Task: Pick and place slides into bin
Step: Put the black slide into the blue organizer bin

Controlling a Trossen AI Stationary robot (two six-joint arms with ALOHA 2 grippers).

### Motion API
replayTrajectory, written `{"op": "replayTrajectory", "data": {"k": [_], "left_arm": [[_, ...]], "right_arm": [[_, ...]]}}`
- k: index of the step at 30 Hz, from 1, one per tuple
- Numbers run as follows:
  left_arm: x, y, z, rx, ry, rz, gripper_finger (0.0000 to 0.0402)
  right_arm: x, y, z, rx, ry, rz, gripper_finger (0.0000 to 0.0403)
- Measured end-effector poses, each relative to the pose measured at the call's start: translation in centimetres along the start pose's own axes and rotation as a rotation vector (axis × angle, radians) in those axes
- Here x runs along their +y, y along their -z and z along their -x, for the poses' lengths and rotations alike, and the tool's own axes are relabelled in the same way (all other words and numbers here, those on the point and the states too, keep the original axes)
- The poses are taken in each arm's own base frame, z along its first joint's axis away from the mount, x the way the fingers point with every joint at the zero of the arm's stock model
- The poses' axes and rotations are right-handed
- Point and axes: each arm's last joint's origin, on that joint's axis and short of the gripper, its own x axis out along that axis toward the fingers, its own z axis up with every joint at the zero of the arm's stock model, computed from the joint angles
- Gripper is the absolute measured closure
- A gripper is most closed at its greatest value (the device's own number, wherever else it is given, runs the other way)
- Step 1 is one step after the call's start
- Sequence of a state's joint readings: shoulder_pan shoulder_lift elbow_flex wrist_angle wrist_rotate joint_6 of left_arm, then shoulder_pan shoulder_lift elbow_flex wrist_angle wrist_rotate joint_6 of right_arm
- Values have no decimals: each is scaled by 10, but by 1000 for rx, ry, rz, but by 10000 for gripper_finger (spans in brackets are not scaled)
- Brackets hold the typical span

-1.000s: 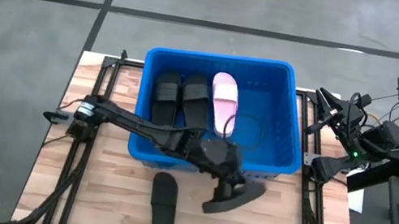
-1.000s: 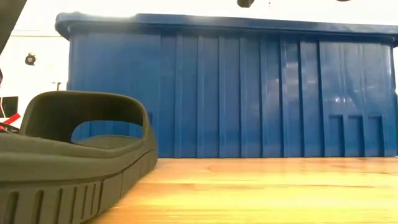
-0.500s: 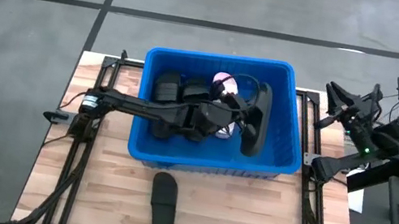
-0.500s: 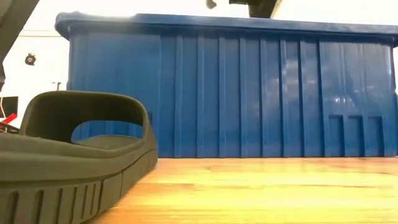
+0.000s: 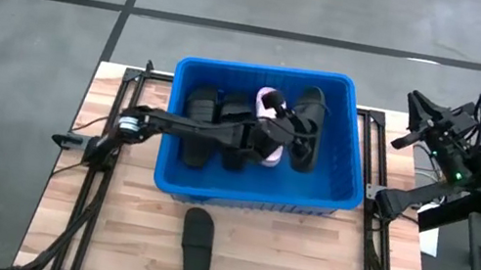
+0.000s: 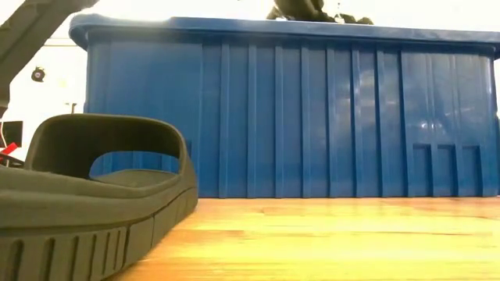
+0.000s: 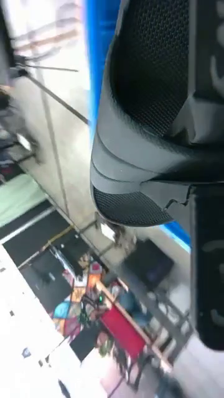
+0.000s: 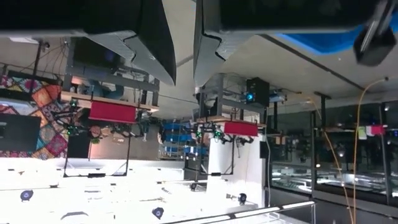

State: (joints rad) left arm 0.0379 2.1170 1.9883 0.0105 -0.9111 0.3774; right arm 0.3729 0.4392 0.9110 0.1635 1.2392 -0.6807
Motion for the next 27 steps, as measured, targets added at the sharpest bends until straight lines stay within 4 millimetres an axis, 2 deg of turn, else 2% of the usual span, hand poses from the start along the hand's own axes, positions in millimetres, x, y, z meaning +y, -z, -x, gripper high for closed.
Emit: {"op": "replayTrajectory", "data": {"k": [3,7,12,18,23,27], "left_arm": [[-6,2,-8,11,-23,-46,402],[-4,5,-26,24,-80,-30,402],[-19,28,-60,43,-37,-77,402],[-38,47,-82,60,-4,-240,402],[-38,66,-95,124,3,-301,402],[-32,72,-102,145,21,-319,402]], "right_arm": [[0,0,0,12,15,1,355],[-1,1,0,38,46,-22,355],[-1,2,0,47,58,-46,355],[0,2,0,46,58,-74,355],[0,2,0,44,58,-114,355],[0,2,0,44,57,-121,355]]}}
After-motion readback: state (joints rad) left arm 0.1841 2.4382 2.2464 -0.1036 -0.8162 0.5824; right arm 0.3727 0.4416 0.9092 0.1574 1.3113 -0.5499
